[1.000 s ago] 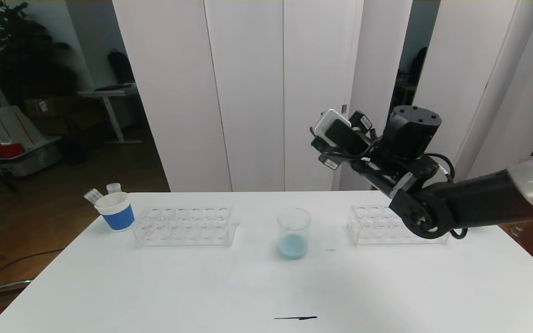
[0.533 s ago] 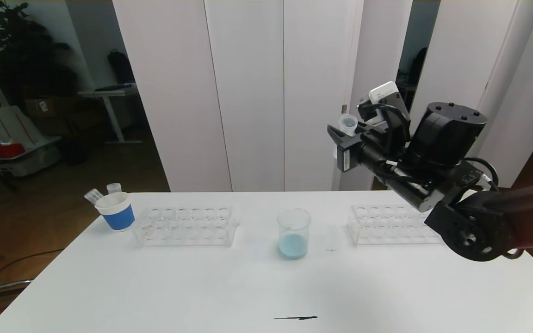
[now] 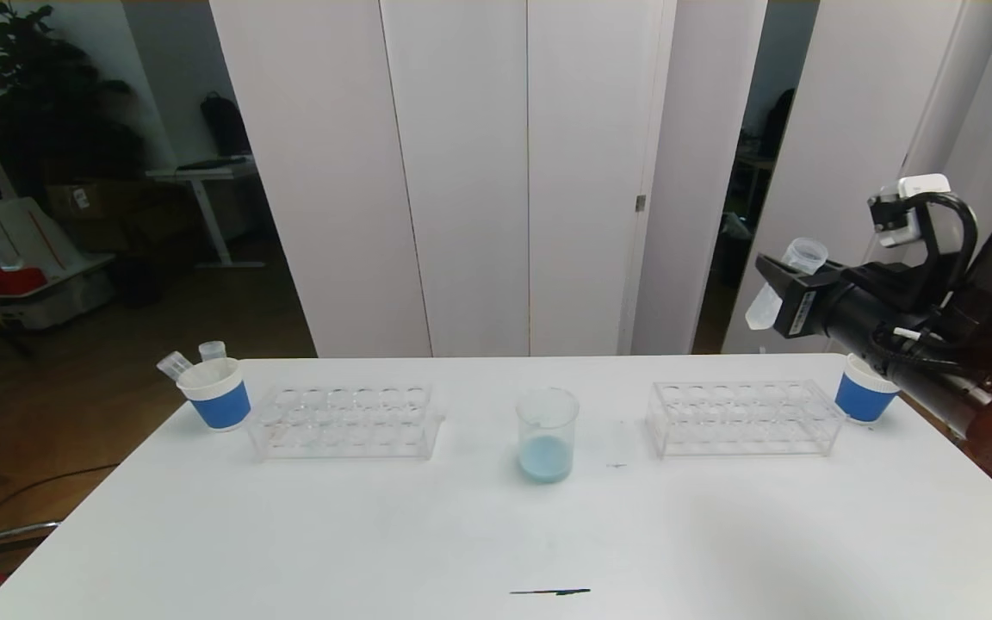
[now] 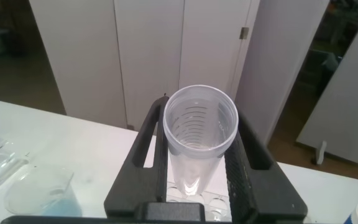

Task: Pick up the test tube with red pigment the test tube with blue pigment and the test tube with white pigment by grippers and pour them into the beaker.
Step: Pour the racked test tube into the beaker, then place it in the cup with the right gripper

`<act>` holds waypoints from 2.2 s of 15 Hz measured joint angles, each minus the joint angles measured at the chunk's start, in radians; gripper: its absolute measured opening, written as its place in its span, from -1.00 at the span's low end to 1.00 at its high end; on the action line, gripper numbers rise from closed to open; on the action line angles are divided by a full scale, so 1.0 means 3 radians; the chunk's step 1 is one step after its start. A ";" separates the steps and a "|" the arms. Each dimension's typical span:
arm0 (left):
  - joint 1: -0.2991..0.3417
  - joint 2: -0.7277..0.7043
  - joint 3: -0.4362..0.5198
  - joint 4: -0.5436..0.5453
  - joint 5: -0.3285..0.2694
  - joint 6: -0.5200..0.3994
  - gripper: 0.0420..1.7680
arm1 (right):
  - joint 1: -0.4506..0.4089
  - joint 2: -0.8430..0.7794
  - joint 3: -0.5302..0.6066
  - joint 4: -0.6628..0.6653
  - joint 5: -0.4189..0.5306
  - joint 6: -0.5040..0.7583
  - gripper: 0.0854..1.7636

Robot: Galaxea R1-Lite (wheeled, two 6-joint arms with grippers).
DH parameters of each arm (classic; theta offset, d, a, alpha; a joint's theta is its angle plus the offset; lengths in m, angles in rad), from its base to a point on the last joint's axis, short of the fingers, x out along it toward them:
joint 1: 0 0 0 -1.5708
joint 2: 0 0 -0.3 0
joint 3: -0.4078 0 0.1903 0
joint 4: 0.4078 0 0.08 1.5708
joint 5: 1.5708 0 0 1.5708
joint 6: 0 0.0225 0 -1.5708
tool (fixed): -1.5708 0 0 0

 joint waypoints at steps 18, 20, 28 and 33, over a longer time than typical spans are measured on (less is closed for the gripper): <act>-0.0001 0.0000 0.0000 0.0001 0.0000 -0.0001 0.97 | -0.1896 0.1235 -0.1197 -0.0018 0.0604 0.0270 -0.39; -0.0001 0.0000 0.0000 0.0001 0.0000 -0.0001 0.97 | -0.1891 0.1442 -0.1248 -0.0021 0.0602 0.0296 -0.39; -0.0001 0.0000 0.0000 0.0001 0.0000 0.0000 0.97 | -0.1848 0.1934 -0.1216 -0.0088 0.0591 0.0280 -0.39; 0.0000 0.0000 0.0000 0.0001 0.0000 -0.0001 0.97 | -0.1867 0.1990 -0.1171 -0.0158 0.0604 0.0250 -0.39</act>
